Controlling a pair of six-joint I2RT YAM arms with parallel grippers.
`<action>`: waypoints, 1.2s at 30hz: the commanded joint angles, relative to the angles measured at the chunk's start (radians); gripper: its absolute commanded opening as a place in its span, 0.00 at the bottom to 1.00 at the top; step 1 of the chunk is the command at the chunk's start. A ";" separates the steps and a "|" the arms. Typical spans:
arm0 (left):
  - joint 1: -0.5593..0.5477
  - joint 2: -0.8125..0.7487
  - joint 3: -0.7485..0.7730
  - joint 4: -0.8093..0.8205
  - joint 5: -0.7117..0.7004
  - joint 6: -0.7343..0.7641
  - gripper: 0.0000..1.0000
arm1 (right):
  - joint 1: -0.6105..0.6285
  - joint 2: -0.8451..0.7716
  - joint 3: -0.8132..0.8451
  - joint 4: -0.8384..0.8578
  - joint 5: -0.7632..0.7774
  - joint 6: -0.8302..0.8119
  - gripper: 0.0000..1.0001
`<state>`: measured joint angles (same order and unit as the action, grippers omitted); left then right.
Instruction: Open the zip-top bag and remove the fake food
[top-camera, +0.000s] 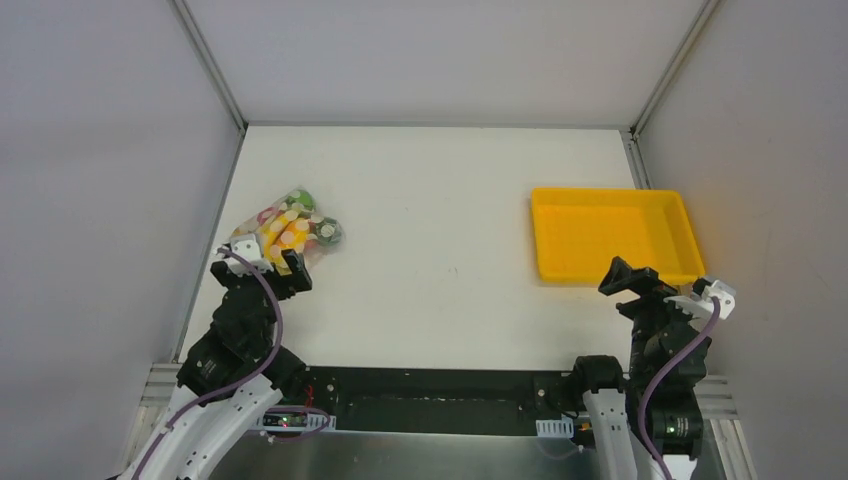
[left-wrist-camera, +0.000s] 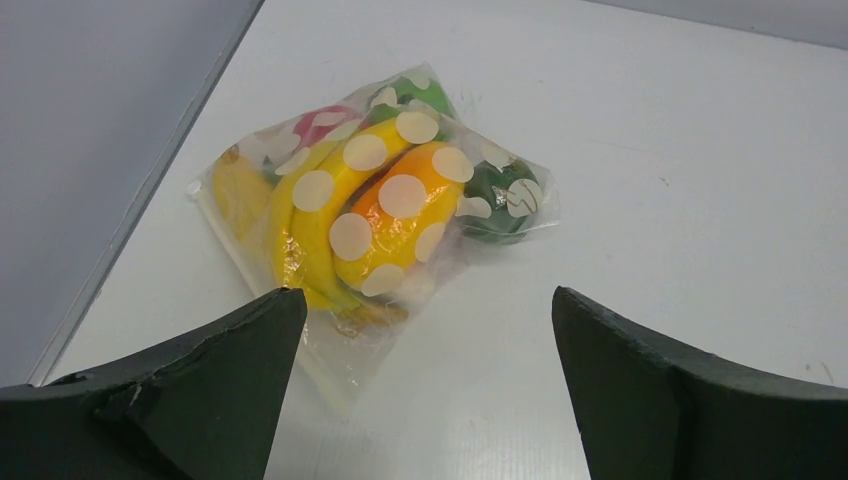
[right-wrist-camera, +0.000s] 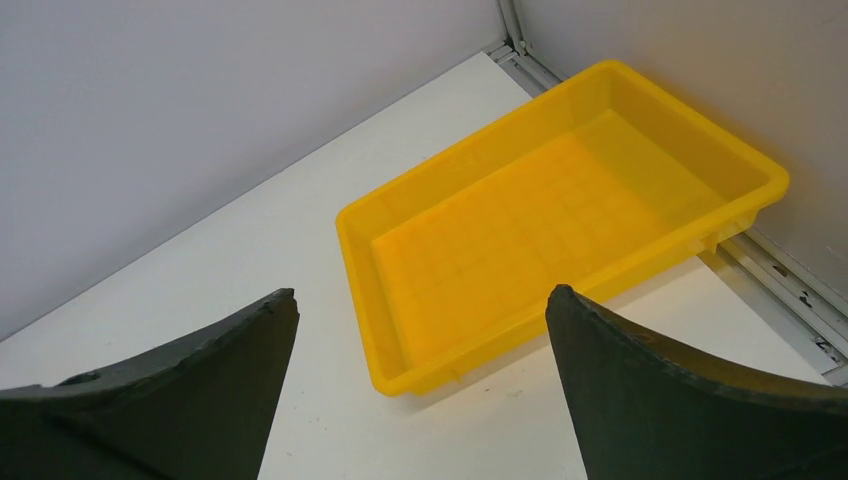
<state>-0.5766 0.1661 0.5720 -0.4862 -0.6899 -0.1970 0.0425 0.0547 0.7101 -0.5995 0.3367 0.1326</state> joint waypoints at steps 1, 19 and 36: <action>-0.003 0.075 0.031 0.011 -0.009 -0.001 0.99 | -0.001 -0.041 -0.016 0.009 0.030 -0.008 0.98; 0.283 0.827 0.423 -0.077 0.123 -0.310 0.99 | -0.002 -0.041 -0.038 0.024 -0.032 -0.021 0.98; 0.479 1.333 0.654 -0.169 0.342 -0.413 0.98 | 0.005 -0.072 -0.040 0.025 -0.050 -0.025 0.98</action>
<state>-0.0971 1.5486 1.3128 -0.6361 -0.5282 -0.5522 0.0429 0.0128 0.6662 -0.6003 0.2977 0.1253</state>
